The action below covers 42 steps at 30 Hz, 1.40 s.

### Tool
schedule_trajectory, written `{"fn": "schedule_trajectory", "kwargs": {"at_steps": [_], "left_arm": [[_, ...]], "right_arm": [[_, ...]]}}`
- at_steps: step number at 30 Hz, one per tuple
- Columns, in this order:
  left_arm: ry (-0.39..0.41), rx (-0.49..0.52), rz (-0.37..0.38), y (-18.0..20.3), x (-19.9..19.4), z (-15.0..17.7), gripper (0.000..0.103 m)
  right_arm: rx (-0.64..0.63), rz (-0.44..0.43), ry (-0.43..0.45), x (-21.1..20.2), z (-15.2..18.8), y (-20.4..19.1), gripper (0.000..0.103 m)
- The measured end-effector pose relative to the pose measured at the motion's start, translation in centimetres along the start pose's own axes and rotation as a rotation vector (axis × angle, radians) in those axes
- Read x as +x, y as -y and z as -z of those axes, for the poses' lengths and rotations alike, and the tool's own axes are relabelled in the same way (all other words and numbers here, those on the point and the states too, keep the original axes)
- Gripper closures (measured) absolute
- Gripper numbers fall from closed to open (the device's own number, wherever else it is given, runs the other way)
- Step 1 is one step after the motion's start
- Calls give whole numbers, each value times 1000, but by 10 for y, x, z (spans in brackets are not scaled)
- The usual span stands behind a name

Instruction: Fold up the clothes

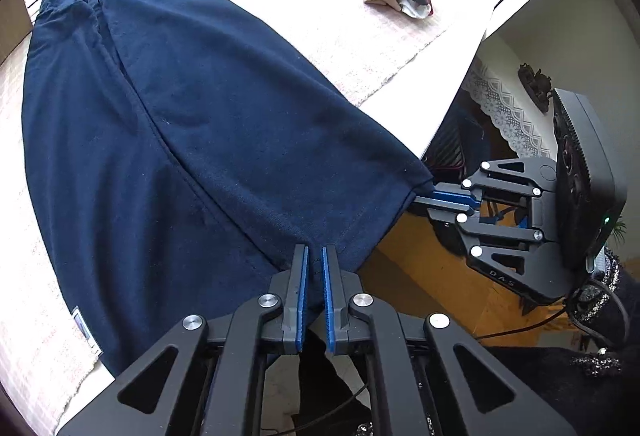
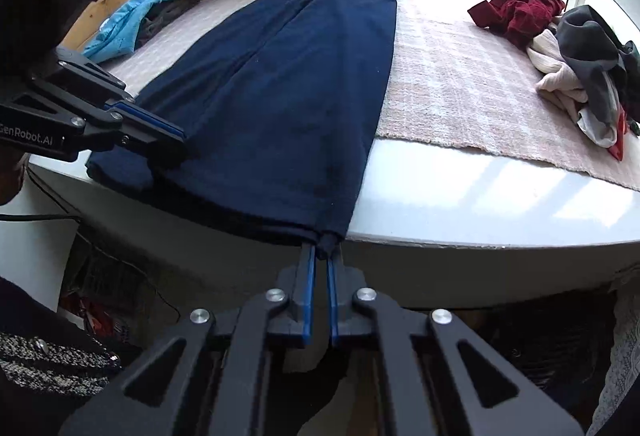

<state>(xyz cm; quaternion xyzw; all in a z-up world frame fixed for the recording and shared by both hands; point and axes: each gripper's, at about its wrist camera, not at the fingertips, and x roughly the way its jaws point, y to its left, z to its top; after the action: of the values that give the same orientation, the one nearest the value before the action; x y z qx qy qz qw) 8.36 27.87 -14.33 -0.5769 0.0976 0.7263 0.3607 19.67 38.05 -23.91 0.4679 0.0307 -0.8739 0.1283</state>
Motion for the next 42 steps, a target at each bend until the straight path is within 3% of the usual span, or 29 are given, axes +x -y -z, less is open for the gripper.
{"fn": "schedule_trajectory", "kwargs": {"at_steps": [1, 4, 9, 11, 14, 16, 18, 20, 27, 28, 30, 33, 39, 42], "left_arm": [[7, -3, 1, -1, -5, 1, 98], [25, -10, 29, -10, -21, 3, 98], [-58, -13, 18, -5, 19, 6, 98], [-59, -6, 16, -10, 14, 8, 96], [-63, 26, -22, -9, 3, 10, 80], [-43, 89, -64, 6, -8, 10, 80], [2, 174, -66, 23, -17, 5, 65], [33, 264, -65, 40, -16, 0, 59], [-32, 441, -75, 95, 50, -37, 60], [-37, 442, -77, 109, 60, -43, 60], [-36, 430, -70, 103, 58, -47, 83], [-39, 371, -22, 88, 47, -52, 97], [-49, 284, 22, 69, 36, -49, 97], [-41, 291, 23, 68, 30, -48, 96]], "right_arm": [[6, 4, 15, -6, -1, 0, 97], [-11, 122, 67, -31, -4, -1, 100], [32, 146, -87, -13, 9, 18, 99], [92, 53, -61, -21, 6, 26, 97], [165, -17, 0, -29, -1, 34, 89], [231, -84, 18, -30, -6, 44, 88], [325, -157, 25, -29, -9, 59, 88], [423, -222, 24, -27, -10, 75, 88], [483, -230, 11, -24, -7, 95, 88], [492, -233, 6, -23, -5, 98, 88], [499, -247, 11, -21, -7, 101, 88], [493, -290, 28, -16, -19, 105, 88], [371, -338, -37, 29, -70, 94, 88], [317, -299, -98, 52, -89, 89, 88]]}}
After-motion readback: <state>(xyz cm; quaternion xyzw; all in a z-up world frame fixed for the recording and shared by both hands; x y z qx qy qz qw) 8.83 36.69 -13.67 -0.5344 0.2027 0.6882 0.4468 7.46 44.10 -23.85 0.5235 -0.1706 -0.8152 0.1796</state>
